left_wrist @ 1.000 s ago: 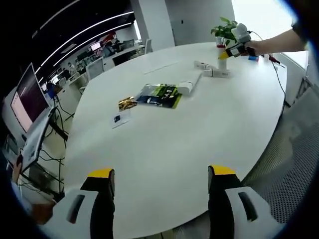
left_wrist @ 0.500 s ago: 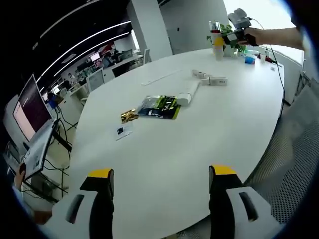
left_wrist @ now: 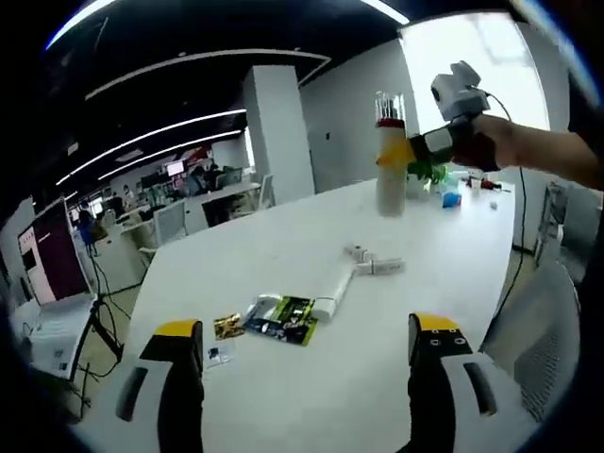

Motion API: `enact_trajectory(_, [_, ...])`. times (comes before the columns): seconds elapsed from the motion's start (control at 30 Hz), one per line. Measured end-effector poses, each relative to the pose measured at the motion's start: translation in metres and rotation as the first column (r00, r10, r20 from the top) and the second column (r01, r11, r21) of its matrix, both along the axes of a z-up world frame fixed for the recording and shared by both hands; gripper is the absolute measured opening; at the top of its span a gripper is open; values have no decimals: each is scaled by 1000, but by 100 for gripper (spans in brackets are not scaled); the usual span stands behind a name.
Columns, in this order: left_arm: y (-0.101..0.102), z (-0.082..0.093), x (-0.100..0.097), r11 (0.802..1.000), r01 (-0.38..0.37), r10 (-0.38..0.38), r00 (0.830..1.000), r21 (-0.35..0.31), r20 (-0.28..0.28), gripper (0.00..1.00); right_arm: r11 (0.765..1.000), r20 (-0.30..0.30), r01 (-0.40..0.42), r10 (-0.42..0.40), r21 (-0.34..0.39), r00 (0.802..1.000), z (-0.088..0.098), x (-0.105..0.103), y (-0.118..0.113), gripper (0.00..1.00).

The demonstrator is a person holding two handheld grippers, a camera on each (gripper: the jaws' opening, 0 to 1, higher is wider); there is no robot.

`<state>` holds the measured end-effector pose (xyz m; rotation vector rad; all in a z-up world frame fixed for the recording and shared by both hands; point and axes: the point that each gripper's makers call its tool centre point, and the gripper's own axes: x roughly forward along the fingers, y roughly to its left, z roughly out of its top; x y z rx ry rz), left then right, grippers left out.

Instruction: Arrange the skincare products in the storage area until every visible bottle or jar stands upright without overlapping.

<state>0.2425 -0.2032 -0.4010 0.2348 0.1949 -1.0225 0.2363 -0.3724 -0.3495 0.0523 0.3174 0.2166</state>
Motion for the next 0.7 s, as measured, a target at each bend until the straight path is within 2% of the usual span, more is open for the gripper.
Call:
enact_trajectory(0.13, [-18,15,-12,999,49,-49,998,8,49,90,998,-26,-57,56,-26,998,-3,-10,33,21])
enact_trajectory(0.23, [-29,24,-22,996,85,-84,995,-5,62,92,995,-34,-98,97,-24,995,0,-18,56,21])
enact_trajectory(0.4, [-39,35,-35,993,119,-117,990,-22,76,92,989,-12,-110,112,98,994,19,-31,94,21])
enact_trajectory(0.47, [-43,41,-42,991,134,-131,988,-29,86,91,991,-15,-114,115,73,993,25,-37,106,21])
enact_trajectory(0.53, [-47,48,-51,988,150,-146,985,-47,89,87,992,1,-126,126,-18,992,31,-43,115,22])
enact_trajectory(0.57, [-47,50,-54,987,154,-149,985,-49,87,84,990,5,-134,134,-32,991,36,-47,124,22])
enact_trajectory(0.6, [-49,53,-59,985,163,-158,984,-55,87,82,991,5,-133,133,-15,991,39,-50,128,22])
enact_trajectory(0.67, [-50,58,-64,984,167,-160,982,-63,100,78,987,21,-143,142,77,990,48,-54,139,22])
enact_trajectory(0.7, [-50,62,-65,984,166,-157,981,-70,109,76,984,29,-150,148,98,989,52,-57,144,22])
